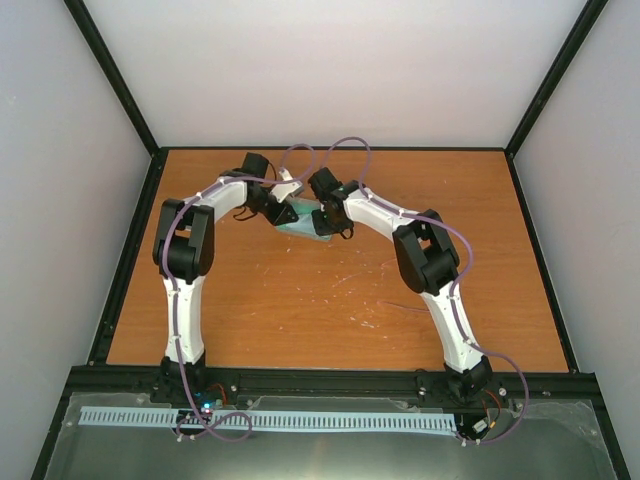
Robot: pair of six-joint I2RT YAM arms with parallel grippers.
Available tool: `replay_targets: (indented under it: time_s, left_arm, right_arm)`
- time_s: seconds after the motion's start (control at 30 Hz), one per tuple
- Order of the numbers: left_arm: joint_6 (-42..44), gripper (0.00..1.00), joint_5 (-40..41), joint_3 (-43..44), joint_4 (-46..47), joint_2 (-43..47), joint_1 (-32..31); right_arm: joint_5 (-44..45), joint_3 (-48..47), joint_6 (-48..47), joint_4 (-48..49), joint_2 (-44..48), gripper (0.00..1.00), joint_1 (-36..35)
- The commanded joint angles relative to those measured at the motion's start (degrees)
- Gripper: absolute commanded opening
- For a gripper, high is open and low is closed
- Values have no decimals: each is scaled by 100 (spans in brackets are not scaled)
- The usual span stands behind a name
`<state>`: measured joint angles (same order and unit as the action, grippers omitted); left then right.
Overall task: Organize the sunglasses
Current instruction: Place the glasses cleaning cloth in the sunglasses case.
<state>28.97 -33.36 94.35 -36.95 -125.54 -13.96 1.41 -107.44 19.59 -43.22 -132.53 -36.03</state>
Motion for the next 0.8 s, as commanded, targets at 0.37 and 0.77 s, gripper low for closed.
replay_targets:
  time_s: [0.37, 0.77]
  left_arm:
    - [-126, 39, 493, -743, 610, 694, -28]
    - [-504, 47, 105, -1218, 822, 1227, -28]
  right_arm:
    - [484, -203, 213, -310, 138, 49, 35]
    - [1014, 355, 483, 9, 1020, 55, 44]
